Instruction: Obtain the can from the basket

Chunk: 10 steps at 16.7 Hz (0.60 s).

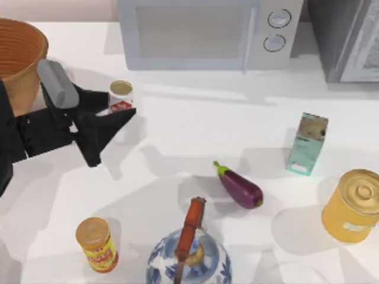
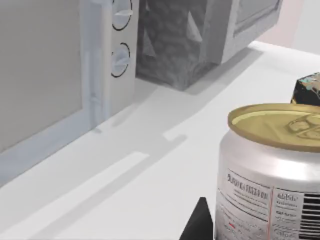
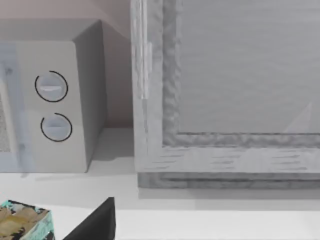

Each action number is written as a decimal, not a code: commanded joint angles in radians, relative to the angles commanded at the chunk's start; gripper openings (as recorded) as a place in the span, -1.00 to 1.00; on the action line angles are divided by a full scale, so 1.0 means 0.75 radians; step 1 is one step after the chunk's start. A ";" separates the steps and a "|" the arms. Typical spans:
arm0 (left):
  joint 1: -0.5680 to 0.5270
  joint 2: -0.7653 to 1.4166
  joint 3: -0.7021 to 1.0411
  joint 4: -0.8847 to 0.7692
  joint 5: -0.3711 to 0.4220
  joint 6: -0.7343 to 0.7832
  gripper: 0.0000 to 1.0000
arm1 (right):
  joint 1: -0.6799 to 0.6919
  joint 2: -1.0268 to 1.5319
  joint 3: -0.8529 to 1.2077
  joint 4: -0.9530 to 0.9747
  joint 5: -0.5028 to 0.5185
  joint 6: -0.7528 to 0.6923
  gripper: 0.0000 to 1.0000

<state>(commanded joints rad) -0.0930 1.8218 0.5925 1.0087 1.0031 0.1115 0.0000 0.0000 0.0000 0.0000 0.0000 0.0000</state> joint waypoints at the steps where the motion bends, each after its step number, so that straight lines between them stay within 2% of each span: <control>1: -0.003 0.054 0.027 0.032 0.038 -0.001 -1.00 | 0.000 0.000 0.000 0.000 0.000 0.000 1.00; 10: -0.010 0.508 0.247 0.284 0.355 -0.005 -1.00 | 0.000 0.000 0.000 0.000 0.000 0.000 1.00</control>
<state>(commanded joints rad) -0.1008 2.2025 0.7776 1.2216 1.2695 0.1075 0.0000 0.0000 0.0000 0.0000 0.0000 0.0000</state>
